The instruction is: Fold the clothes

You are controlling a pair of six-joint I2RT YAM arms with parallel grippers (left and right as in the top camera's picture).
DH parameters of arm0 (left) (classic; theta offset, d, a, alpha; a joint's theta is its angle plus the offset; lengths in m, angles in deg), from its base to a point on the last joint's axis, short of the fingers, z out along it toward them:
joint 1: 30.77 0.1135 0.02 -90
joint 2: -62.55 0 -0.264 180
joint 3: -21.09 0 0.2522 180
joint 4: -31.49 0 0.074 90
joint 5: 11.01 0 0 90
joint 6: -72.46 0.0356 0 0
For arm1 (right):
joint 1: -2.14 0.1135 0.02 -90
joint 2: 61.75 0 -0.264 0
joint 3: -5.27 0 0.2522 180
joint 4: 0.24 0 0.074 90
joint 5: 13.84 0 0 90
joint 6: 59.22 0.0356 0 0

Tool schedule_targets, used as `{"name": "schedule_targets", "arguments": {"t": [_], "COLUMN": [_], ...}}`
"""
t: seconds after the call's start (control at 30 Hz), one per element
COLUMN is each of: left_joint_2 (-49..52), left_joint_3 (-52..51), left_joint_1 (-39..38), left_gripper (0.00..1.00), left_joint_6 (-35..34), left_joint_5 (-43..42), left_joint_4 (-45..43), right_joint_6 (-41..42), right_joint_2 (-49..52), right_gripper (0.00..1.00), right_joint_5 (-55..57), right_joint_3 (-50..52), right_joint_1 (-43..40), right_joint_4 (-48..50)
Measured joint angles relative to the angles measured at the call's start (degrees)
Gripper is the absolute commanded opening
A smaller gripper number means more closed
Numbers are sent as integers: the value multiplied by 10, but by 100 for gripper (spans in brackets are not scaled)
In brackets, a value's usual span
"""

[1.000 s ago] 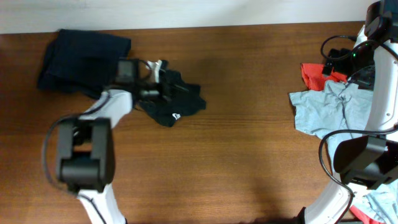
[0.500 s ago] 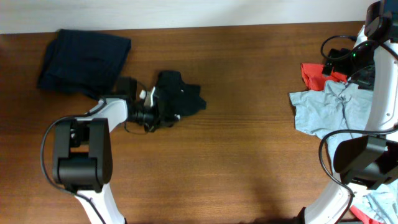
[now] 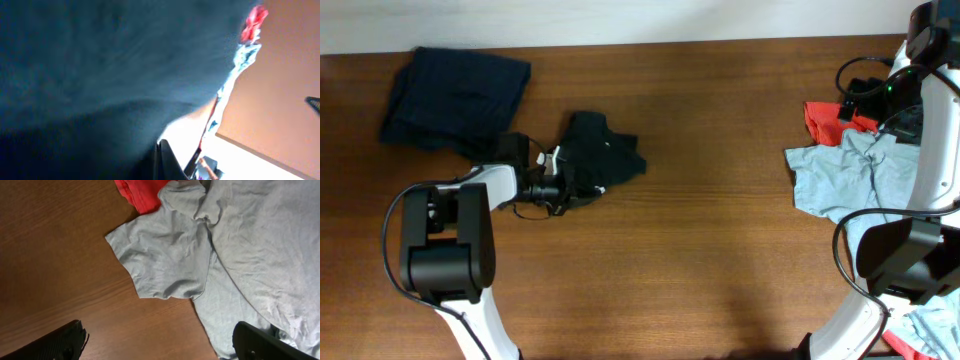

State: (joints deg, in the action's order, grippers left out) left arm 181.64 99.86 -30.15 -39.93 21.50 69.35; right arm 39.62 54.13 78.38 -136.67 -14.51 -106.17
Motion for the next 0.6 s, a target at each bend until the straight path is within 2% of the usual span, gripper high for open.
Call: {"name": "schedule_targets", "arguments": {"t": [0.13,0.3,0.6], "left_joint_2": [-45,-94,-46], "left_joint_3": [14,27,22], "left_joint_1": [14,53,67], "left_gripper": [0,0,0], "left_joint_6": [-21,-43,-49], "left_joint_5": [7,63,179], "left_joint_4": [-25,-32,-28], "right_joint_6": [0,0,0], "right_joint_2": [0,0,0], "right_gripper": [98,99,99], "right_joint_5": [0,0,0], "right_joint_3": [0,0,0], "right_joint_1": [0,0,0], "right_joint_4": [0,0,0]}}
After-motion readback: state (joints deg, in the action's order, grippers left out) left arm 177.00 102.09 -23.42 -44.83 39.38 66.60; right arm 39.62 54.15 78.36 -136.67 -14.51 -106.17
